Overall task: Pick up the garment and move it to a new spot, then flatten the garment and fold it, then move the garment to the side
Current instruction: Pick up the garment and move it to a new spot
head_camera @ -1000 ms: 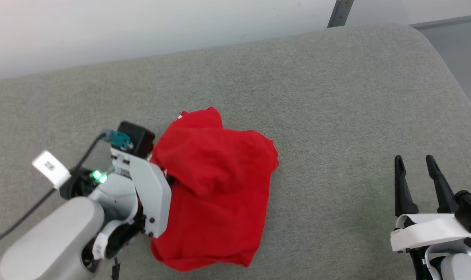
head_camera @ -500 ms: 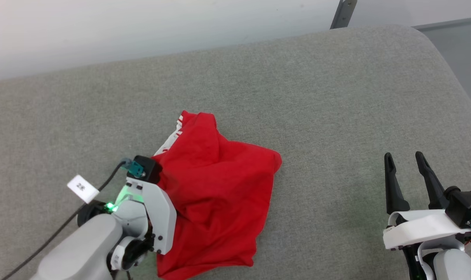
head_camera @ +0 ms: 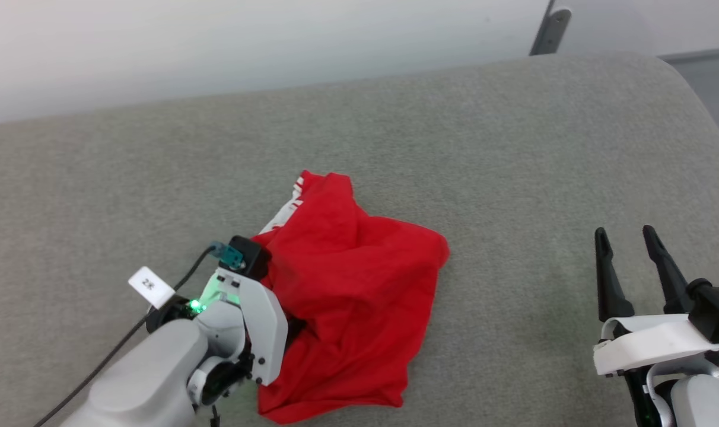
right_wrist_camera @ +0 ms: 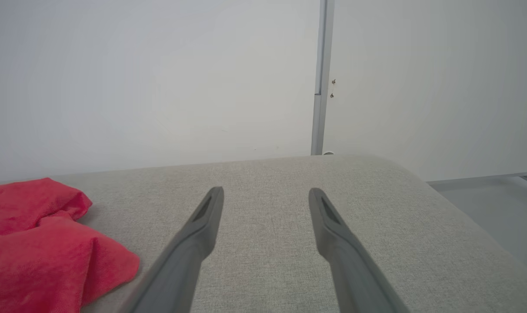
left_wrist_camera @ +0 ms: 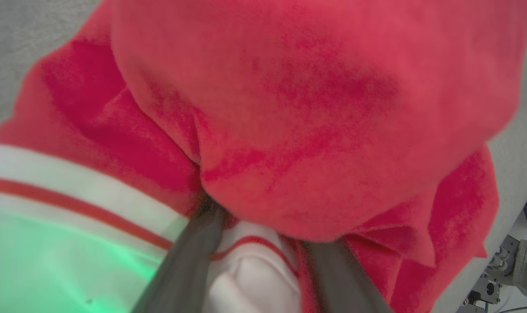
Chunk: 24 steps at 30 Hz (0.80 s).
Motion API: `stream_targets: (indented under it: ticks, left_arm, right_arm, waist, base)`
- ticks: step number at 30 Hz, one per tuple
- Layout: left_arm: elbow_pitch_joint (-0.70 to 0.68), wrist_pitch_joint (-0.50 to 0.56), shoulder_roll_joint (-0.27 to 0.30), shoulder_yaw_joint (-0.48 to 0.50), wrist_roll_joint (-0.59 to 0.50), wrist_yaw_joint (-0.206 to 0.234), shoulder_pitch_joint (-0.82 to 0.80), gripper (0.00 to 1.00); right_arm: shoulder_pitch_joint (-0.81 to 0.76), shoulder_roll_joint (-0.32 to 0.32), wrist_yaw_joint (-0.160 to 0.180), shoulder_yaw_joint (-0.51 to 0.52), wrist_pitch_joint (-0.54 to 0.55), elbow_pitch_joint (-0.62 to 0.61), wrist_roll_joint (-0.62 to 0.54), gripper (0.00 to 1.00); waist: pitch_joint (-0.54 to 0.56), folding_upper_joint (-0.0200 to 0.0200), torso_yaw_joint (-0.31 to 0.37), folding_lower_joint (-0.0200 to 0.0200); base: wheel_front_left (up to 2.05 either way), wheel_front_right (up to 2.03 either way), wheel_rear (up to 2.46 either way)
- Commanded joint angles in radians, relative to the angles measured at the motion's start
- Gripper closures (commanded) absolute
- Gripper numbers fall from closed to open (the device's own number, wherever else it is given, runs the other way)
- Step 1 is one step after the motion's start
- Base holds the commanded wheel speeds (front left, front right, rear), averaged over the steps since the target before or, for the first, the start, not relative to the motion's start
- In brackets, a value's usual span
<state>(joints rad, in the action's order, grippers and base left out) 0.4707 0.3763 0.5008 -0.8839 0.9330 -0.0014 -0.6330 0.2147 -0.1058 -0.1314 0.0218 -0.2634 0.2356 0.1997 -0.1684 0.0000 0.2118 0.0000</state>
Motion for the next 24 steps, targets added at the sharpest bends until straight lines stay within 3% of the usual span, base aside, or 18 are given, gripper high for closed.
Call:
stream_targets:
  ticks: [1,7,19,24]
  left_arm:
    - [0.015,-0.004,0.009,0.006,0.01,-0.005,0.001,0.0]
    - [-0.038,-0.056,0.021,0.037,0.019,-0.03,-0.015,0.0]
    - [-0.151,-0.248,0.117,0.137,0.033,0.012,0.081,0.0]
    - [-0.162,-0.386,0.163,0.2,0.036,0.025,0.153,0.0]
  right_arm:
    - [0.005,-0.008,0.001,-0.002,-0.002,0.002,0.001,0.0]
    - [-0.01,-0.036,0.001,-0.011,-0.001,0.008,0.006,0.0]
    - [-0.052,-0.071,0.001,-0.026,-0.001,0.016,0.014,0.0]
    - [-0.077,-0.08,0.001,-0.016,-0.002,0.015,0.022,0.0]
  waist:
    - [0.018,0.0,-0.021,0.0]
    - [0.061,0.0,-0.068,0.0]
    - [0.165,0.0,-0.141,0.0]
    - [0.193,0.0,-0.167,0.0]
  base:
    - [0.0,0.0,0.0]
    - [0.0,0.0,0.0]
    - [0.0,0.0,0.0]
    - [0.0,0.0,0.0]
